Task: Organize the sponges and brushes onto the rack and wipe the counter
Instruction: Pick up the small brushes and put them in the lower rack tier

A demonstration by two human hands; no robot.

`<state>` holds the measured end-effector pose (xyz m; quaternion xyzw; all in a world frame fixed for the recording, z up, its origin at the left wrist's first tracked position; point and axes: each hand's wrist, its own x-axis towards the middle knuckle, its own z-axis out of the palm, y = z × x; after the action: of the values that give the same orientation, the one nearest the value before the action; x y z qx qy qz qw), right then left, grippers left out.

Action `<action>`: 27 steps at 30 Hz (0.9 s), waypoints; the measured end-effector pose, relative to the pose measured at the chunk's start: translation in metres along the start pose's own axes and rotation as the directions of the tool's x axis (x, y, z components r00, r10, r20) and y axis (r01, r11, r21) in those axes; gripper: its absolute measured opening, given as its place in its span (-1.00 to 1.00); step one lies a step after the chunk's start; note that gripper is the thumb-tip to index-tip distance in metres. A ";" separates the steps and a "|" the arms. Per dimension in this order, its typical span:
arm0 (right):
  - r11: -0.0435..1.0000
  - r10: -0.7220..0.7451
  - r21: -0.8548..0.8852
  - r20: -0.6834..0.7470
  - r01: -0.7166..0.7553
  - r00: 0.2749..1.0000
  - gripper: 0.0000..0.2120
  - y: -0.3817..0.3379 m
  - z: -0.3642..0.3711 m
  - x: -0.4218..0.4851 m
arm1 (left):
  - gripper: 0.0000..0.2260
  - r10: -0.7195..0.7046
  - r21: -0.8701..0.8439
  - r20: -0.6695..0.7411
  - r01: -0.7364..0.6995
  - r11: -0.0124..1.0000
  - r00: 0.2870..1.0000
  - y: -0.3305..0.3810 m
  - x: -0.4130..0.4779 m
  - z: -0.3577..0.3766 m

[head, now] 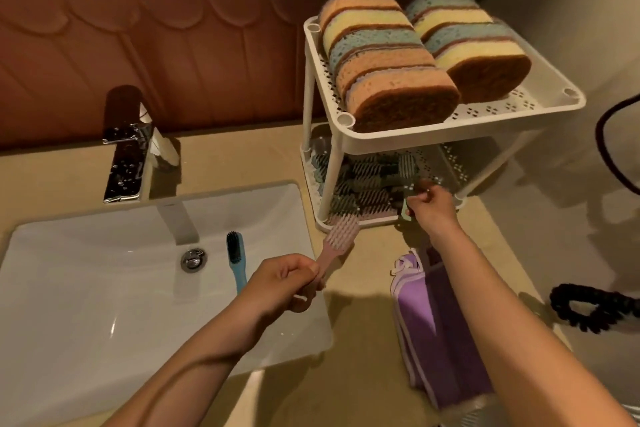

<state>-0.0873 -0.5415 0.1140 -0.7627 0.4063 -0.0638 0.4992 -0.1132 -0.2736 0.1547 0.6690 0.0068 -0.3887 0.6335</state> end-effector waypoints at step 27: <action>0.812 -0.317 -0.481 0.112 0.331 0.942 -0.68 0.012 0.015 0.035 | -0.75 0.019 0.026 -0.036 -0.018 0.999 0.999 -0.014 0.007 0.015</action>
<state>-0.0634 -0.5563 0.0858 -0.9232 0.2664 -0.0319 0.2752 -0.1229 -0.2876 0.1408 0.6841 0.0072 -0.3704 0.6283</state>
